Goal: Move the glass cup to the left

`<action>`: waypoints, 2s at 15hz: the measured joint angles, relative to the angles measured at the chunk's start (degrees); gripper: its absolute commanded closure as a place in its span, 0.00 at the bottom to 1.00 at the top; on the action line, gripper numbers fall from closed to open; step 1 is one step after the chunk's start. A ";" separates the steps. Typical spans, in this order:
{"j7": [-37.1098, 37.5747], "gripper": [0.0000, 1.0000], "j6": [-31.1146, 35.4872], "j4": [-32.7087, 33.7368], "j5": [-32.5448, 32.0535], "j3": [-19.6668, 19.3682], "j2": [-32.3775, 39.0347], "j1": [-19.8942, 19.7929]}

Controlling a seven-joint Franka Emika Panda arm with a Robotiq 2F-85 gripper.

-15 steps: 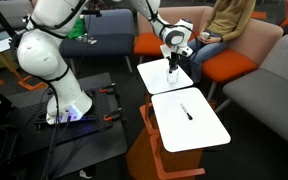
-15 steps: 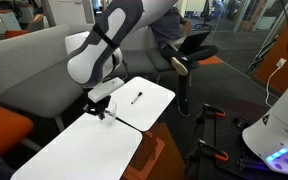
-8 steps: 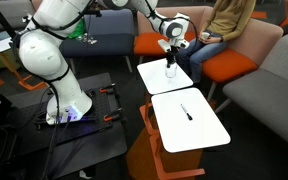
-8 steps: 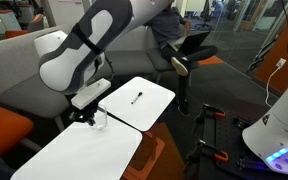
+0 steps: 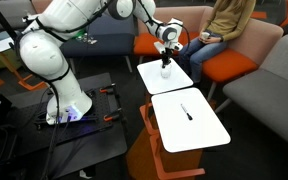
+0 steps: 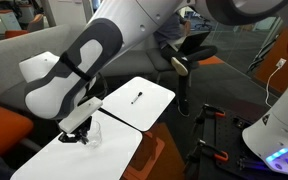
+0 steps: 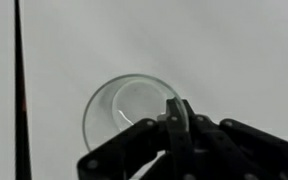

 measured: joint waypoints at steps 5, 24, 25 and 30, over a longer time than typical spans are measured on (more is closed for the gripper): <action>5.64 0.98 0.81 -0.21 0.88 0.20 0.16 2.54; 11.06 0.00 4.81 -7.71 15.53 1.70 -10.16 -1.20; 12.19 0.00 4.59 -10.13 16.04 1.66 -13.02 -1.66; 17.21 0.00 0.06 -22.77 15.18 0.77 -27.09 -1.46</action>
